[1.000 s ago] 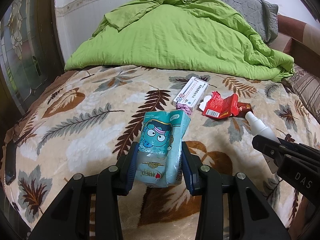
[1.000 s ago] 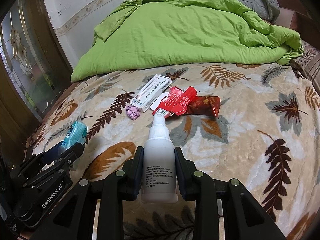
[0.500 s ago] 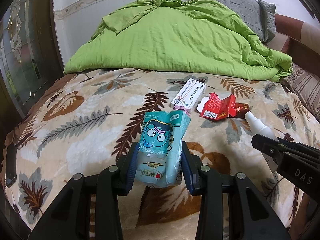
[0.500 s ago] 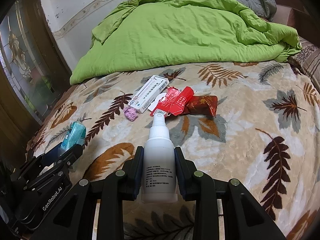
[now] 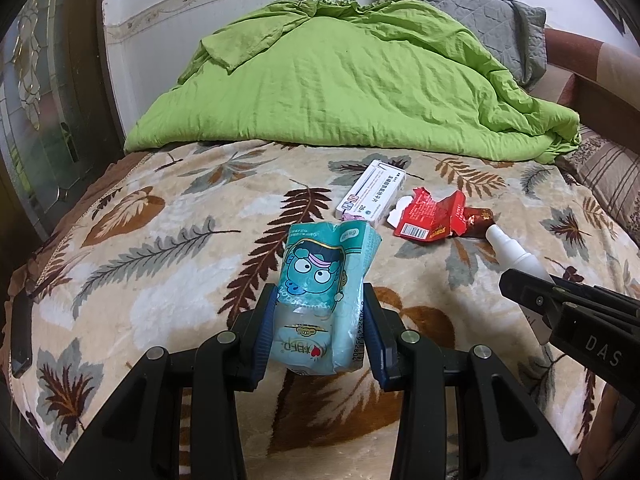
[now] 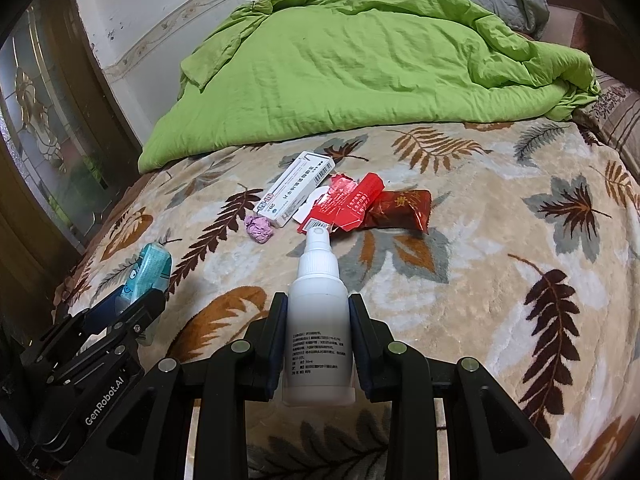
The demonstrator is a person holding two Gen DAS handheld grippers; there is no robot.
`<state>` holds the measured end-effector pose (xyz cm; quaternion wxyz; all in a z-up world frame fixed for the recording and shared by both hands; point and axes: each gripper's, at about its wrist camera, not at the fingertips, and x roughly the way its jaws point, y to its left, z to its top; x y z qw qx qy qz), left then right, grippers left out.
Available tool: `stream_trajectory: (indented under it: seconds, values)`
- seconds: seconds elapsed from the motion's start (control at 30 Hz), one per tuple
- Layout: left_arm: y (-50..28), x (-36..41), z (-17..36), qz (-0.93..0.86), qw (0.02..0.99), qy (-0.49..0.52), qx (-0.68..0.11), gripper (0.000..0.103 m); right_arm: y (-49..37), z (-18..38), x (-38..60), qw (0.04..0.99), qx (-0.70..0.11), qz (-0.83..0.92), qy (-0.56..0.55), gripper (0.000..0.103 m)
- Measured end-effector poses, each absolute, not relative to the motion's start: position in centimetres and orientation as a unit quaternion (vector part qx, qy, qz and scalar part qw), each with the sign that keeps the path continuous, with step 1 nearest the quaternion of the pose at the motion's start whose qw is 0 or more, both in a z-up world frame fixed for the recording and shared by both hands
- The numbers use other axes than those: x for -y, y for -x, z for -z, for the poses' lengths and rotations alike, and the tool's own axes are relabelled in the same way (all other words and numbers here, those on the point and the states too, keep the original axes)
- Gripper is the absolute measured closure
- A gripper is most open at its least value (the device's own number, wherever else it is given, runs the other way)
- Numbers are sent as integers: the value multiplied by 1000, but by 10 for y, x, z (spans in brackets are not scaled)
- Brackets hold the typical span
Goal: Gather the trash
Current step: 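Hold the teal packet and white spray bottle lifted above the bed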
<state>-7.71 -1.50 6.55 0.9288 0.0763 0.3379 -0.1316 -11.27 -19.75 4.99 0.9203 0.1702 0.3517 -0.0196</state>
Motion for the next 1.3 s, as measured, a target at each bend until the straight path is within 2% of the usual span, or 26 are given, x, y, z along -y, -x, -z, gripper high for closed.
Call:
stream_trajectory:
  seconds: [0.6, 1.3]
  values:
    - [87, 22, -65, 148, 929, -81, -329, 64, 152, -51, 220, 910, -327, 26, -255, 71]
    - [90, 34, -63, 186, 921, -70, -336, 64, 173, -59, 203, 913, -336, 26, -231, 71]
